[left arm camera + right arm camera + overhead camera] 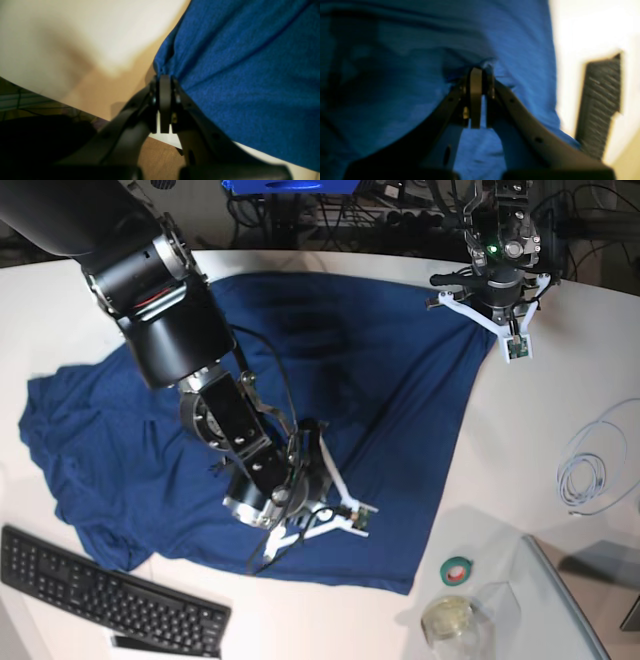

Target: Layout the t-shirt on the table in an organized manner, then fold the t-shirt properly

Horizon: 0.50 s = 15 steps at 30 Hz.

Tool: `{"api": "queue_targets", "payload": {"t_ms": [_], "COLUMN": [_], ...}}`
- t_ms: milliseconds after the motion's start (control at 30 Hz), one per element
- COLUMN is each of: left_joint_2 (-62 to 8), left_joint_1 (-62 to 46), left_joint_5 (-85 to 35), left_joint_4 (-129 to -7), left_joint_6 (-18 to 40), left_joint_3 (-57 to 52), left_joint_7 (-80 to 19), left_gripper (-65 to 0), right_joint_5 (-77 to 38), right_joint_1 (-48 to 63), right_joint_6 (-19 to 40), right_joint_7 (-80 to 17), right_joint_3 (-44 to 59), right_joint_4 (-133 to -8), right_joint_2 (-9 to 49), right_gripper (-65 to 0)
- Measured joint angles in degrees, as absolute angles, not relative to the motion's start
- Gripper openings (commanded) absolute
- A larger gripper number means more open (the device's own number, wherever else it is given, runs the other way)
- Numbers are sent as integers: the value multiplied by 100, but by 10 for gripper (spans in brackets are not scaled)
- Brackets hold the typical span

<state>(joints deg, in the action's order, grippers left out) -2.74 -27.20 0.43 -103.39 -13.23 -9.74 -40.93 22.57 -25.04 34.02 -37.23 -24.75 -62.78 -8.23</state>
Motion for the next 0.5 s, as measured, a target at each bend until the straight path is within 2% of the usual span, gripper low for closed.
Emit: {"api": "queue_targets", "payload": {"t_ms": [67,167,233,267,300,367,433,500], "left_joint_2": [-272,-191,-185,-200,-222,-233,-200,-191], "left_joint_1": [-2720,-2716,-2720,-2727,-2716,-2718,-2714,-2722], "left_joint_5": [45,80,60,78,91,106,102,80], "left_joint_4": [-10339,-10339,-10339,-10339,-10337,-10337,-10339,-10339], "left_joint_6": [-1326,-1321,-1304,-1306,-1319,-1328,-1323,-1302], "left_joint_3": [-976,-969,-967,-972,-976,-993,-1024,-1028], "left_joint_7": [-4093,-4095,-4093,-4093,-4093,-4088,-4095,-4091], "left_gripper": [-650,-650,-650,-650,-650,-650,-650,-650], "right_joint_5": [2060,1712,1640,1594,1535,1706,2051,2351], "right_joint_1": [-2523,-2613,-2550,-2467,-2412,-2340,-2215,-1931], "right_joint_6": [3404,3393,3406,3426,3439,3326,2519,1879], "right_joint_7": [-3649,-3852,-4331,-4532,-4779,-5317,-5664,-5660], "right_joint_3": [-2477,-2523,-2014,-1466,-834,554,1634,2040], "right_joint_4": [-6213,-6416,-6838,-7153,-7463,-8029,-8294,-8287], "right_joint_2": [-821,-768,-836,-869,-871,-775,-611,-458], "right_gripper": [-498,-239,-113,-101,-120,-212,-308,-342]}}
